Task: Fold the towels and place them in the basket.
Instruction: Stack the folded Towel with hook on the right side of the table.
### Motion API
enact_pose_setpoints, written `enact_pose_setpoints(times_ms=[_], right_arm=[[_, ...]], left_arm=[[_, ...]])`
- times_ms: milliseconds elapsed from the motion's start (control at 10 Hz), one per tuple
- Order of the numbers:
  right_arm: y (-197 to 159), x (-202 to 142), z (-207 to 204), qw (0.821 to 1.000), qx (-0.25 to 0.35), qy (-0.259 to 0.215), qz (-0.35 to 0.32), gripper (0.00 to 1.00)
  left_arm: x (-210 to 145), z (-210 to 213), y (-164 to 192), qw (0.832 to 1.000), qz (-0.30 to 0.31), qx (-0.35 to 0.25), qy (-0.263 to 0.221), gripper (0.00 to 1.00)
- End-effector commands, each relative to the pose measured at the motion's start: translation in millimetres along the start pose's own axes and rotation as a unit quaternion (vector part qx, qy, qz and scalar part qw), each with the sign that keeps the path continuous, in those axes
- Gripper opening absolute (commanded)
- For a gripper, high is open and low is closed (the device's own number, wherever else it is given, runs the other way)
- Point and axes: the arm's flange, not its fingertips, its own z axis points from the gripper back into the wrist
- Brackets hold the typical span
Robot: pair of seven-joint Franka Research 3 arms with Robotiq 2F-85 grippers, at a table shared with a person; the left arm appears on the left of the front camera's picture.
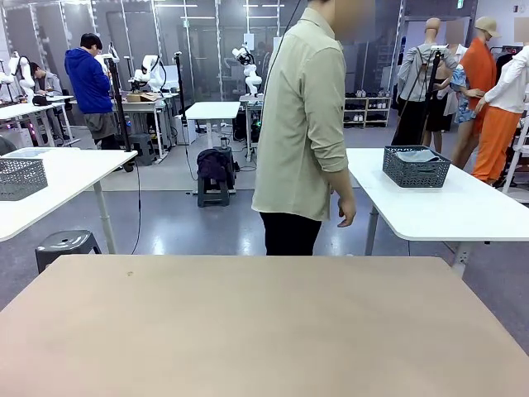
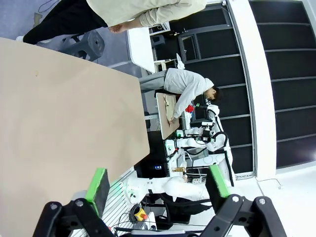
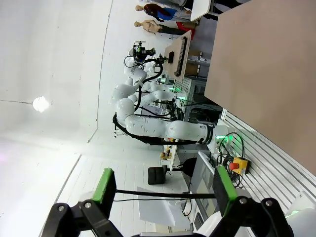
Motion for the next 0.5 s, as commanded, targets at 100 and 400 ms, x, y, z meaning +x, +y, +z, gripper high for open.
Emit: enact_pose_setpoints(times_ms=[100,400], right_arm=[[0.7,-1.4,-1.0,1.000,0.001,0.000,0.002,1.00],[0.7,-1.4,-1.0,1.000,0.001,0.000,0.002,1.00]], left_arm=[[-1.0,-0.3,1.4,1.000,0.002,-0.001,0.000,1.00],[-1.0,-0.3,1.4,1.000,0.002,-0.001,0.000,1.00]])
